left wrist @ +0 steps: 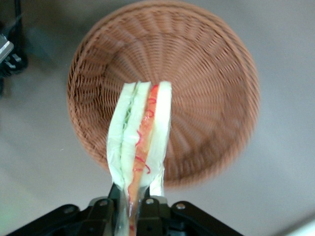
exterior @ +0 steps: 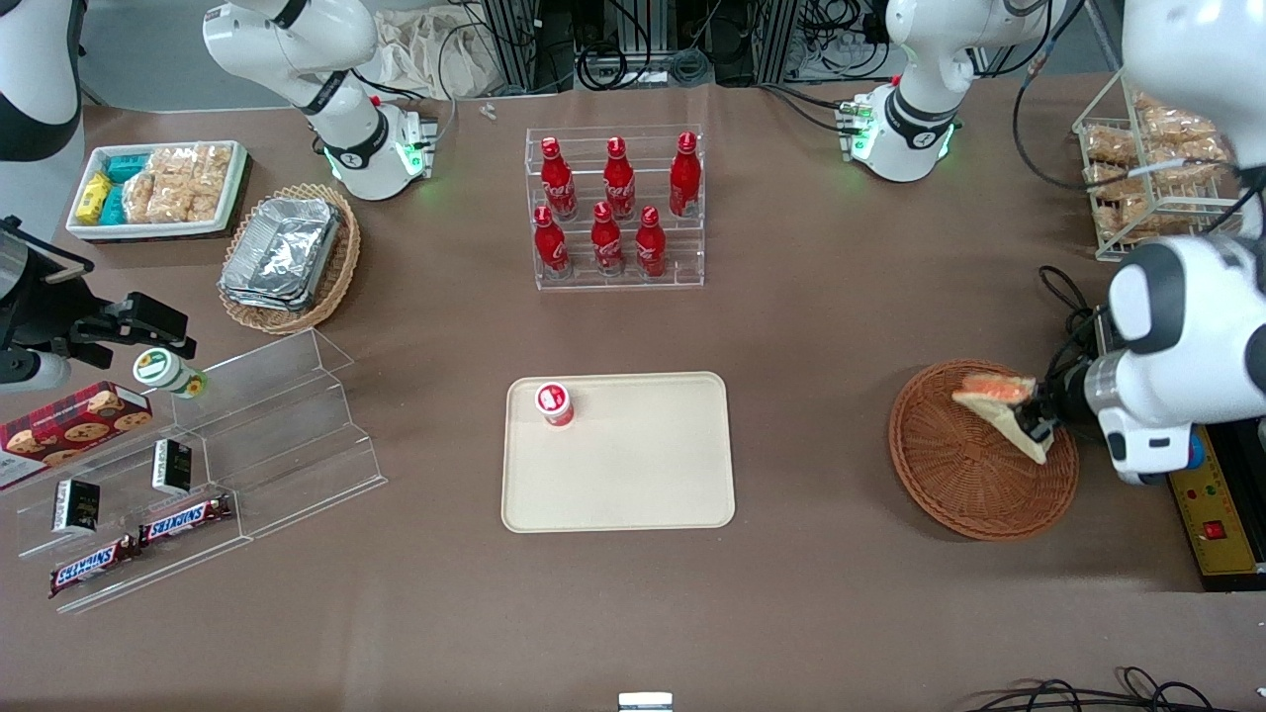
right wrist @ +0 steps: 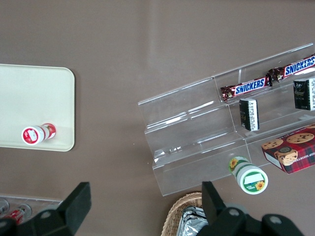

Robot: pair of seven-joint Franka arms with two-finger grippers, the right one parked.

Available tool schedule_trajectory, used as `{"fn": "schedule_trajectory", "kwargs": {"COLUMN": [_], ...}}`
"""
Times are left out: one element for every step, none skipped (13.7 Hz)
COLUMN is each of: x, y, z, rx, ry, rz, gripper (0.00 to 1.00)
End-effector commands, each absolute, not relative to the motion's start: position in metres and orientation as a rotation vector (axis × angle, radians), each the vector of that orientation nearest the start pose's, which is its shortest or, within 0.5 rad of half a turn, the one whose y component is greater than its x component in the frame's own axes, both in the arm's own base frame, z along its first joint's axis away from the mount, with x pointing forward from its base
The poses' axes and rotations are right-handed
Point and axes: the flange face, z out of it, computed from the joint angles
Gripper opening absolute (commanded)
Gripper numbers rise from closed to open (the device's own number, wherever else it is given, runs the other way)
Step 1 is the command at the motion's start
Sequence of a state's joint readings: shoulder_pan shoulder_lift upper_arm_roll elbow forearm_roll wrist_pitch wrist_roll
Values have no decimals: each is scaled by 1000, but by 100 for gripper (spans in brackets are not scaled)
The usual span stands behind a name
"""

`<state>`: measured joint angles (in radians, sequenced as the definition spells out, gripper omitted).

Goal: Place sandwich from basket to tray
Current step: 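Close the left gripper on the sandwich and lift it up, then carry the held sandwich with the left gripper over the cream tray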

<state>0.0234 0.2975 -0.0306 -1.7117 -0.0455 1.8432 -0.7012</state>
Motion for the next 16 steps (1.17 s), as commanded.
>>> {"fn": "schedule_trajectory", "kwargs": {"x": [612, 606, 596, 587, 581, 574, 565, 566, 569, 564, 562, 566, 569, 569, 573, 575], "y": [-86, -126, -172, -211, -240, -266, -289, -304, -324, -355, -371, -379, -383, -390, -400, -407], "z": [429, 428, 427, 423, 418, 412, 401, 374, 363, 346, 329, 313, 297, 283, 281, 275], "rx": [-3090, -3159, -3199, -3221, -3235, -3228, -3178, -3146, -3160, -3166, -3148, -3121, -3093, -3087, -3117, -3140], "ry": [-622, -332, -142, -40, 24, 79, 179, 228, 238, 238, 222, 206, 176, 166, 149, 129], "rz": [267, 275, 280, 280, 253, 235, 208, 224, 193, 187, 177, 151, 137, 125, 82, 58], "gripper": [0, 0, 0, 0, 0, 0, 0, 0, 0, 0, 0, 0, 0, 0, 0, 0]}}
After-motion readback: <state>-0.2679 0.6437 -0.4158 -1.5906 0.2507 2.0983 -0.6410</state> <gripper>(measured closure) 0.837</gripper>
